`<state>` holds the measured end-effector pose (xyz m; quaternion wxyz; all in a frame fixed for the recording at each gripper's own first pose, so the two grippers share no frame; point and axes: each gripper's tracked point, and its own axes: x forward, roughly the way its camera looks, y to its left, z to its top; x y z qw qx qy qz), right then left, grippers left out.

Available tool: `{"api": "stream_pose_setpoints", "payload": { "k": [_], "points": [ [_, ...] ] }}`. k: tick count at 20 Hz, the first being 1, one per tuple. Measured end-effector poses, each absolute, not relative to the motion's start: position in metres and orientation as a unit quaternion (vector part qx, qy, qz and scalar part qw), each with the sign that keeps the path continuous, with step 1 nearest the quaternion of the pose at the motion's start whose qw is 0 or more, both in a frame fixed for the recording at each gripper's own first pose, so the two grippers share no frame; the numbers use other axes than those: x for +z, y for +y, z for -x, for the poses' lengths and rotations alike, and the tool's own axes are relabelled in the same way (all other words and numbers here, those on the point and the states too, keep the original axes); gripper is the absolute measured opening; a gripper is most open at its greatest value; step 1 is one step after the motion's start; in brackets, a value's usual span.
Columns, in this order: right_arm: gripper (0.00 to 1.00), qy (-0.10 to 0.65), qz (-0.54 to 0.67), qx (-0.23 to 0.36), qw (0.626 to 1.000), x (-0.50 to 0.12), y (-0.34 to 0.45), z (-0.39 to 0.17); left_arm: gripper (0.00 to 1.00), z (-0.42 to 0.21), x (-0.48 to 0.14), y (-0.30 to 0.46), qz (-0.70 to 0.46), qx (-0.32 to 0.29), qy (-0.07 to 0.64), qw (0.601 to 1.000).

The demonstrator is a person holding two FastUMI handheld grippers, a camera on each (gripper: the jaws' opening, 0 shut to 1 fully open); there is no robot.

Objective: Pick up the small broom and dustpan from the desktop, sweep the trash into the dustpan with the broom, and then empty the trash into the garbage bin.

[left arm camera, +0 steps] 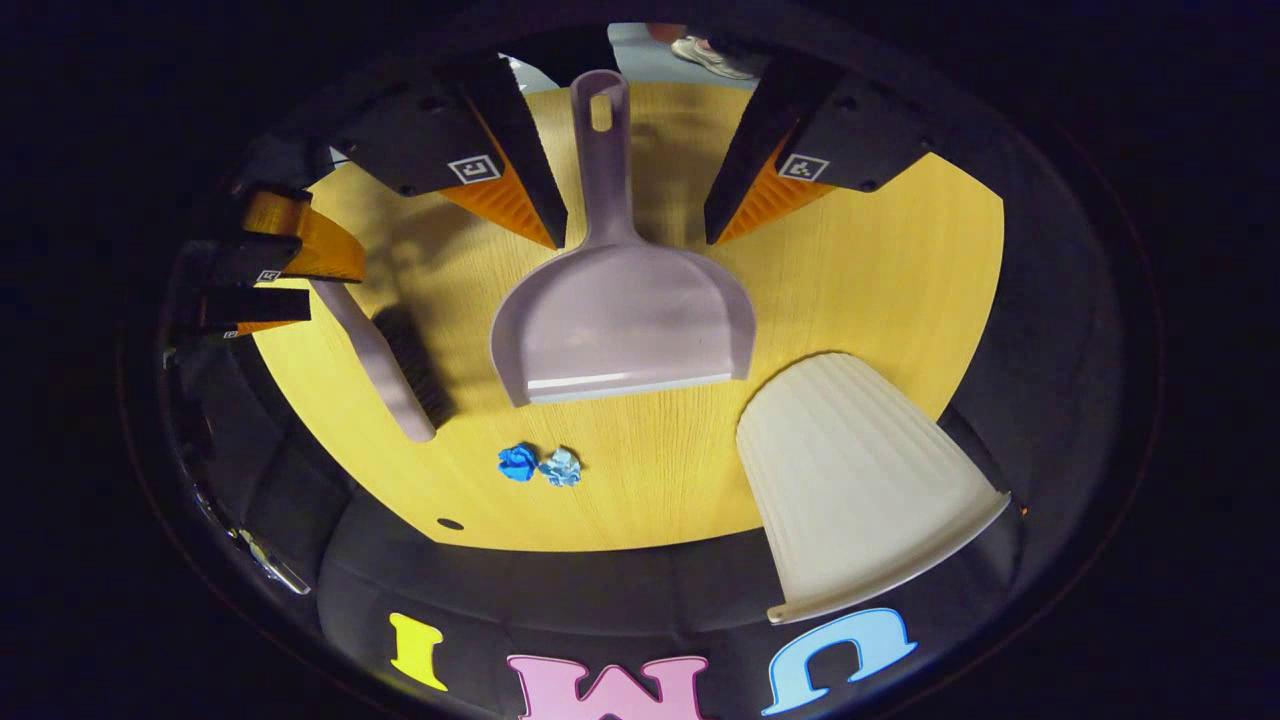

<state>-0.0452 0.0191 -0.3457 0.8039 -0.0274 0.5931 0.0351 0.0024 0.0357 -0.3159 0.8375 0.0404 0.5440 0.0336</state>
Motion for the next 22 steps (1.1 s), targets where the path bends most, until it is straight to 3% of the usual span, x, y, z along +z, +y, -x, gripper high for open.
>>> {"api": "stream_pose_setpoints", "payload": {
  "k": [1, 2, 3, 4, 6, 11, 13, 14, 15, 19, 22],
  "points": [
    [0.93, 0.608, 0.019, 0.028, 0.794, -0.353, 0.017, 0.047, 0.83, -0.003, -0.32, 0.036, -0.046, 0.033, 0.553, 0.831],
    [0.89, 0.621, 0.012, 0.02, 0.784, -0.359, 0.015, 0.048, 0.83, -0.004, -0.325, 0.036, -0.051, 0.034, 0.561, 0.825],
    [0.93, 0.632, 0.004, 0.014, 0.775, -0.365, 0.015, 0.048, 0.83, -0.007, -0.331, 0.035, -0.054, 0.034, 0.568, 0.821],
    [0.89, 0.638, -0.005, 0.009, 0.77, -0.368, 0.015, 0.047, 0.82, -0.009, -0.334, 0.034, -0.055, 0.034, 0.573, 0.817],
    [0.94, 0.643, -0.006, -0.003, 0.766, -0.372, 0.012, 0.041, 0.79, -0.01, -0.339, 0.038, -0.054, 0.041, 0.585, 0.809],
    [0.93, 0.666, -0.013, -0.011, 0.746, -0.378, 0.014, 0.037, 0.7, -0.011, -0.35, 0.034, -0.037, 0.039, 0.605, 0.795],
    [0.88, 0.678, -0.02, -0.015, 0.734, -0.383, 0.017, 0.039, 0.62, -0.008, -0.352, 0.036, -0.037, 0.042, 0.614, 0.788],
    [0.93, 0.683, -0.026, -0.017, 0.73, -0.385, 0.02, 0.039, 0.61, -0.008, -0.356, 0.035, -0.036, 0.041, 0.617, 0.785],
    [0.88, 0.685, -0.027, -0.018, 0.728, -0.387, 0.021, 0.037, 0.52, -0.009, -0.354, 0.035, -0.033, 0.045, 0.62, 0.782],
    [0.9, 0.692, -0.032, -0.031, 0.721, -0.393, 0.019, 0.031, 0.32, -0.012, -0.363, 0.033, -0.024, 0.044, 0.633, 0.772],
    [0.9, 0.702, -0.022, -0.034, 0.711, -0.395, 0.015, 0.03, 0.3, -0.013, -0.361, 0.034, -0.028, 0.043, 0.632, 0.773]
  ]
}}
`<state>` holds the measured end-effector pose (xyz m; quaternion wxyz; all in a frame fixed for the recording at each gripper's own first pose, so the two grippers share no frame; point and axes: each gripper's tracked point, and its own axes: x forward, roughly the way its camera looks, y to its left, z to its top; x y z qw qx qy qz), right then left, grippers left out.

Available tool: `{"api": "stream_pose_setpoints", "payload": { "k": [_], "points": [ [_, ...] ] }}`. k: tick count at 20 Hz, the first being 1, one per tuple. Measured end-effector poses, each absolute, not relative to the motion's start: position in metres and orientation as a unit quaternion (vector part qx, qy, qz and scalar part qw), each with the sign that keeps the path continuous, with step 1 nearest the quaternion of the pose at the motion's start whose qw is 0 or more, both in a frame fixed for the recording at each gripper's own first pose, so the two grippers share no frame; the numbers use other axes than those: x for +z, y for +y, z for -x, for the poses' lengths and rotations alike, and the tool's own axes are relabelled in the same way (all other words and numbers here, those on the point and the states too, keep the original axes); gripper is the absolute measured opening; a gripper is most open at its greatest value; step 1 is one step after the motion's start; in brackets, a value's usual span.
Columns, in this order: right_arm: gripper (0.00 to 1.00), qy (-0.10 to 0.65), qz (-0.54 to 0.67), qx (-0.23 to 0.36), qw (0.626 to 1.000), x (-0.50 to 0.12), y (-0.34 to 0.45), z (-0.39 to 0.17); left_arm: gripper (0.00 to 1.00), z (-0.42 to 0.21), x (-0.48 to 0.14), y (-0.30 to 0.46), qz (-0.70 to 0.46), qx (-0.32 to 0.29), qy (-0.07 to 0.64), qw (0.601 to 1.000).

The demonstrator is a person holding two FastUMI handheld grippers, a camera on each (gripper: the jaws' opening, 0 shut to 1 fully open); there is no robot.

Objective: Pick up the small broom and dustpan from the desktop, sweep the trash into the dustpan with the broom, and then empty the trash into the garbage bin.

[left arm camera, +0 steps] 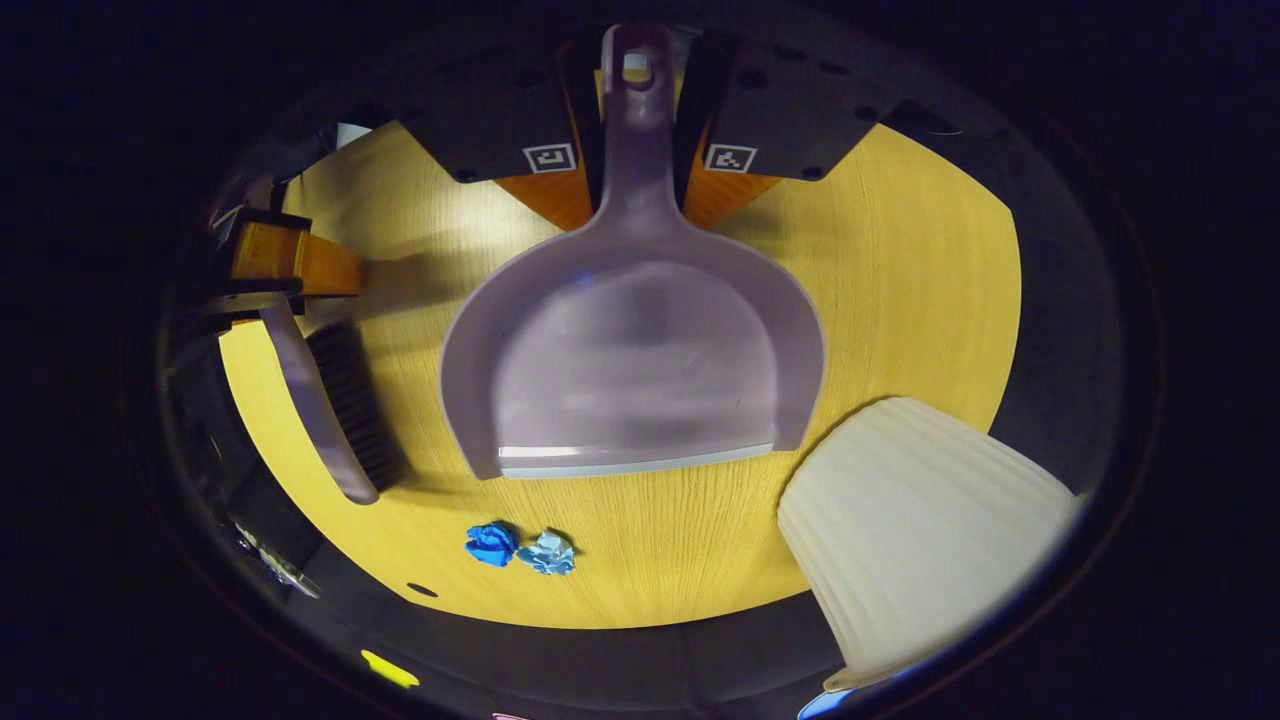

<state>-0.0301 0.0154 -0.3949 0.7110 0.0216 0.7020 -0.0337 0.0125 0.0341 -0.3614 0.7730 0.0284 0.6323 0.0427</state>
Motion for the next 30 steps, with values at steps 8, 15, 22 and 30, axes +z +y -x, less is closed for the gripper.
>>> {"api": "stream_pose_setpoints", "payload": {
  "k": [8, 15, 22, 30],
  "points": [
    [0.55, 0.725, -0.056, -0.066, 0.683, -0.397, 0.01, 0.019, 0.3, -0.013, -0.361, 0.034, -0.025, 0.039, 0.629, 0.776],
    [0.39, 0.732, -0.042, -0.04, 0.679, -0.399, 0.009, 0.018, 0.31, -0.012, -0.362, 0.036, -0.03, 0.031, 0.632, 0.774],
    [0.29, 0.714, -0.006, -0.023, 0.7, -0.375, -0.032, -0.044, 0.3, -0.011, -0.36, 0.043, -0.044, 0.021, 0.638, 0.768],
    [0.29, 0.693, 0.045, 0.019, 0.719, -0.348, -0.046, -0.15, 0.3, -0.019, -0.36, 0.048, -0.055, 0.006, 0.648, 0.76]
  ]
}}
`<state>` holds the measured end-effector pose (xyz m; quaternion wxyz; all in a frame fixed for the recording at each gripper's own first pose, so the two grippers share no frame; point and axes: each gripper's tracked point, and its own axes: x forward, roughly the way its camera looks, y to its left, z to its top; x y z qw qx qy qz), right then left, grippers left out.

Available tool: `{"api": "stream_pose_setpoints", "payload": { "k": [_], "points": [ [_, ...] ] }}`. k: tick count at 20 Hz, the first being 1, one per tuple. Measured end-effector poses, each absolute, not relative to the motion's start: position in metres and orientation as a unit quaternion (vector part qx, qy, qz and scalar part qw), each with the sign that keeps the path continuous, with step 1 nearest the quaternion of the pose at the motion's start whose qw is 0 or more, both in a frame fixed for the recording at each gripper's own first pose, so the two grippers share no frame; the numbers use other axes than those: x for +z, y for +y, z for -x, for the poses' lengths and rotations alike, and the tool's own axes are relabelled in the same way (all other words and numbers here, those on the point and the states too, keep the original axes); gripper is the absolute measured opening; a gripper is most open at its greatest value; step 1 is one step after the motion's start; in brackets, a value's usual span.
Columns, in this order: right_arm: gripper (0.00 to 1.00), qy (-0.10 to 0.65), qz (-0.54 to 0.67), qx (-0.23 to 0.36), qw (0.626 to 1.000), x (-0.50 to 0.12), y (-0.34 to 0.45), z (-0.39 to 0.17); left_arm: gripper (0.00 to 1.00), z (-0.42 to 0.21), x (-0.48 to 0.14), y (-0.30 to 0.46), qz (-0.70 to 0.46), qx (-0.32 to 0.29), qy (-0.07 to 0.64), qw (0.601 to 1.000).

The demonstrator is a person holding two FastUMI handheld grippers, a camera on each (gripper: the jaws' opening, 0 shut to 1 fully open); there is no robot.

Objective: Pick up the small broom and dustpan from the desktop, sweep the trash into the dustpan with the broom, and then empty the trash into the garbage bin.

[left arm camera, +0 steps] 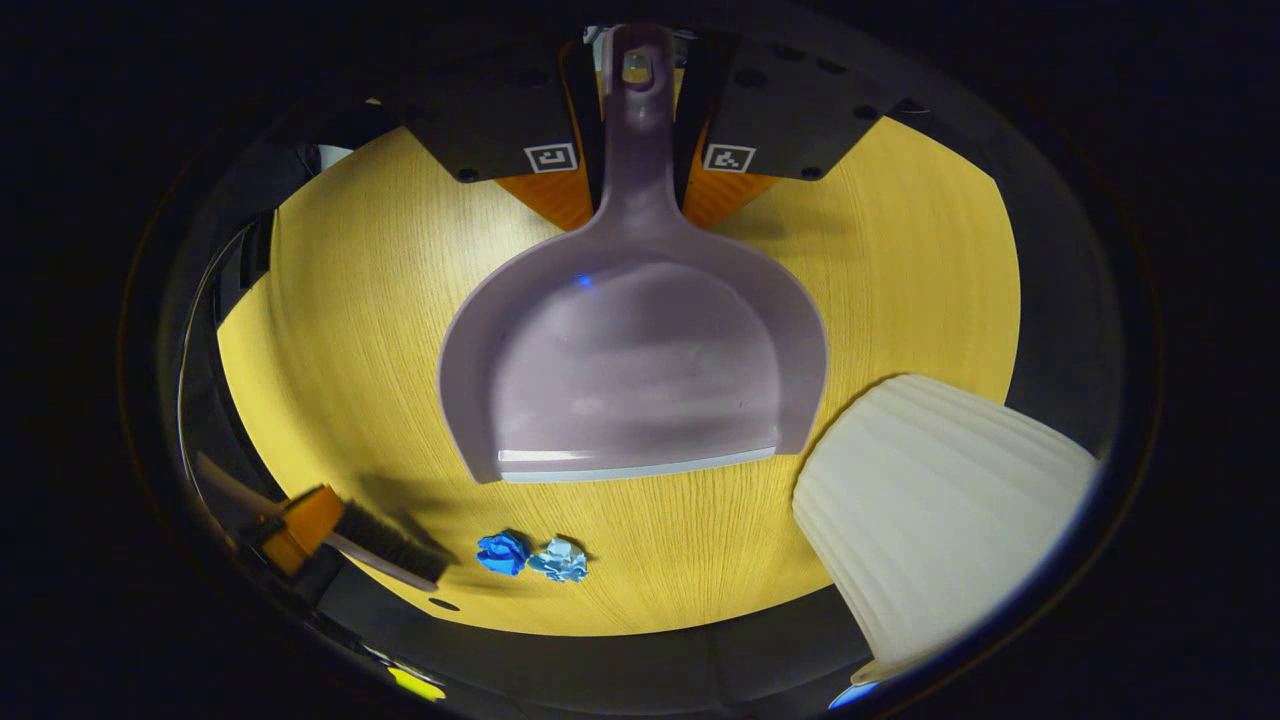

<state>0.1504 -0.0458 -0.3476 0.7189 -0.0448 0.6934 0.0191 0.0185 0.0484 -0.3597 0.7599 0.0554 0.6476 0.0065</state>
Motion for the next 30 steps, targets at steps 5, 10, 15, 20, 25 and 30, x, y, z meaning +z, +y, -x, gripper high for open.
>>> {"api": "stream_pose_setpoints", "payload": {
  "k": [5, 10, 15, 20, 25, 30],
  "points": [
    [0.29, 0.67, 0.144, 0.065, 0.725, -0.355, -0.051, -0.213, 0.31, -0.025, -0.359, 0.051, -0.076, -0.011, 0.658, 0.749],
    [0.29, 0.67, 0.177, 0.12, 0.711, -0.377, -0.034, -0.24, 0.3, -0.031, -0.361, 0.051, -0.081, -0.022, 0.663, 0.744],
    [0.29, 0.674, 0.201, 0.155, 0.694, -0.392, -0.02, -0.232, 0.31, -0.033, -0.36, 0.05, -0.091, -0.028, 0.67, 0.736],
    [0.29, 0.676, 0.235, 0.259, 0.649, -0.398, 0.019, -0.202, 0.3, -0.035, -0.36, 0.05, -0.093, -0.034, 0.671, 0.735],
    [0.29, 0.661, 0.293, 0.371, 0.583, -0.399, 0.045, -0.162, 0.3, -0.034, -0.362, 0.049, -0.096, -0.039, 0.671, 0.734],
    [0.29, 0.637, 0.291, 0.427, 0.573, -0.377, 0.065, -0.147, 0.3, -0.034, -0.361, 0.05, -0.095, -0.038, 0.667, 0.738]
  ]
}}
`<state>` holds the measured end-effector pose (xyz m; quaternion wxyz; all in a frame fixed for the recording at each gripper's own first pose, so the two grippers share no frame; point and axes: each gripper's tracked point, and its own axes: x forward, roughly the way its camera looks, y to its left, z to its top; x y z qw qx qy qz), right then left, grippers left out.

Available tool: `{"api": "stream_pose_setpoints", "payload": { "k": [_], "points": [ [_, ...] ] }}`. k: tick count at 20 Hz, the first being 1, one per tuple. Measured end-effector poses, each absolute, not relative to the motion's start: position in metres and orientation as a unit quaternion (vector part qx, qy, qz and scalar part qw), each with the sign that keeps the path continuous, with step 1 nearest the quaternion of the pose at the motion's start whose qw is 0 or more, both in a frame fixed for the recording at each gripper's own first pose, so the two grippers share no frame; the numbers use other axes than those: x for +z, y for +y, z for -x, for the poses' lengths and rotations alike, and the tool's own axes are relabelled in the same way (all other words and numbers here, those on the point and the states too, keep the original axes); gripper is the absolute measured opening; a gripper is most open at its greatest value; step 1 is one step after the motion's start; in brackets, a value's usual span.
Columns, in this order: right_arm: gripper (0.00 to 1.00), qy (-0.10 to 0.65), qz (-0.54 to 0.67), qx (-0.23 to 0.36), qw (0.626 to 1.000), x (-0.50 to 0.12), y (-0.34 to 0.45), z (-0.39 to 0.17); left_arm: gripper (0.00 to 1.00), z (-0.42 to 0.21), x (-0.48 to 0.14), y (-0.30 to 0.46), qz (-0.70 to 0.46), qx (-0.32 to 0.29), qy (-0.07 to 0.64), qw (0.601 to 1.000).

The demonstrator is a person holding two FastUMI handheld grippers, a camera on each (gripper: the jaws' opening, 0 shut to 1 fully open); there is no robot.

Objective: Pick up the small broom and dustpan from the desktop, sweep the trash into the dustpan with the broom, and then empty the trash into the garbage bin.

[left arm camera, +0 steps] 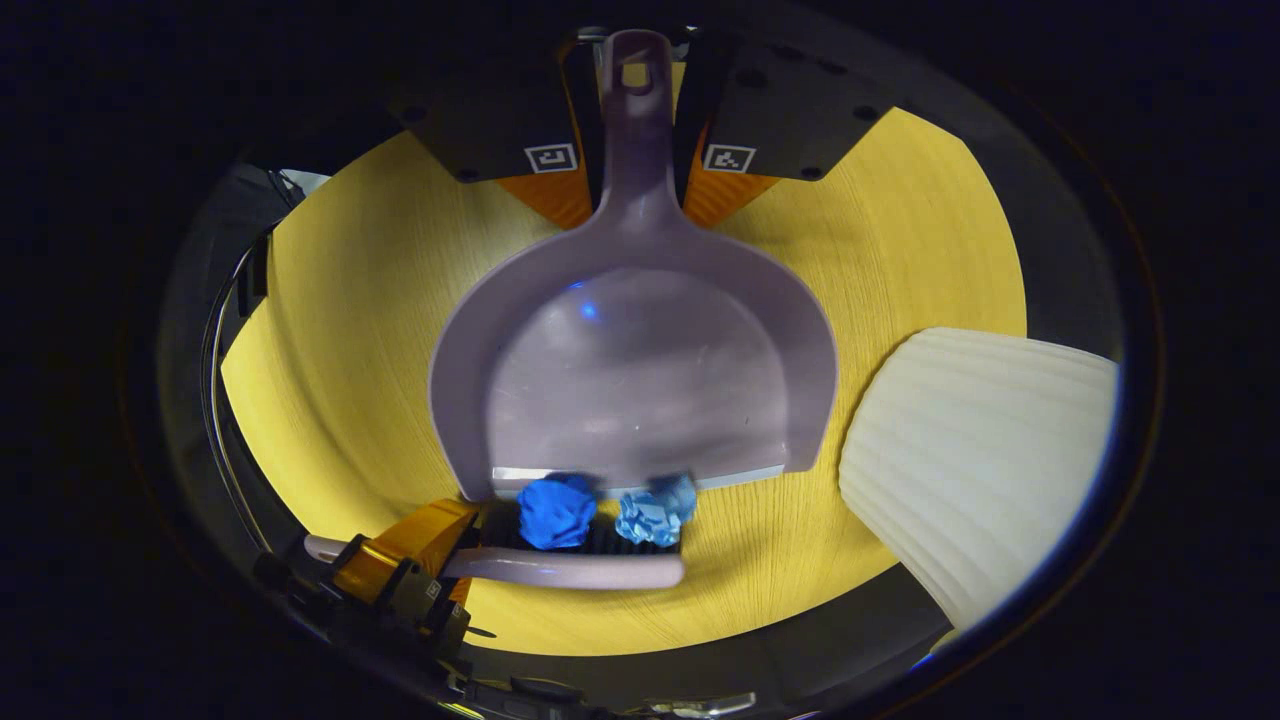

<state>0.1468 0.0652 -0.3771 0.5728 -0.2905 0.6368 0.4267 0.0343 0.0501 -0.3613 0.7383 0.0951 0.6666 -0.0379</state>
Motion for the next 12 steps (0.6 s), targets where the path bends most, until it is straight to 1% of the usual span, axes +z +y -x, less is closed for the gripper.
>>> {"api": "stream_pose_setpoints", "payload": {
  "k": [5, 6, 7, 8, 12],
  "points": [
    [0.29, 0.624, 0.357, 0.461, 0.52, -0.373, 0.06, -0.123, 0.31, -0.034, -0.361, 0.05, -0.097, -0.039, 0.665, 0.74],
    [0.29, 0.621, 0.362, 0.468, 0.515, -0.374, 0.059, -0.119, 0.3, -0.034, -0.361, 0.05, -0.097, -0.038, 0.663, 0.741],
    [0.29, 0.619, 0.358, 0.47, 0.518, -0.376, 0.061, -0.118, 0.3, -0.034, -0.361, 0.05, -0.096, -0.039, 0.659, 0.745],
    [0.29, 0.621, 0.346, 0.464, 0.529, -0.377, 0.061, -0.124, 0.29, -0.035, -0.362, 0.05, -0.094, -0.04, 0.656, 0.748],
    [0.29, 0.636, 0.25, 0.409, 0.605, -0.363, 0.059, -0.143, 0.29, -0.039, -0.36, 0.047, -0.082, -0.043, 0.639, 0.764]
  ]
}}
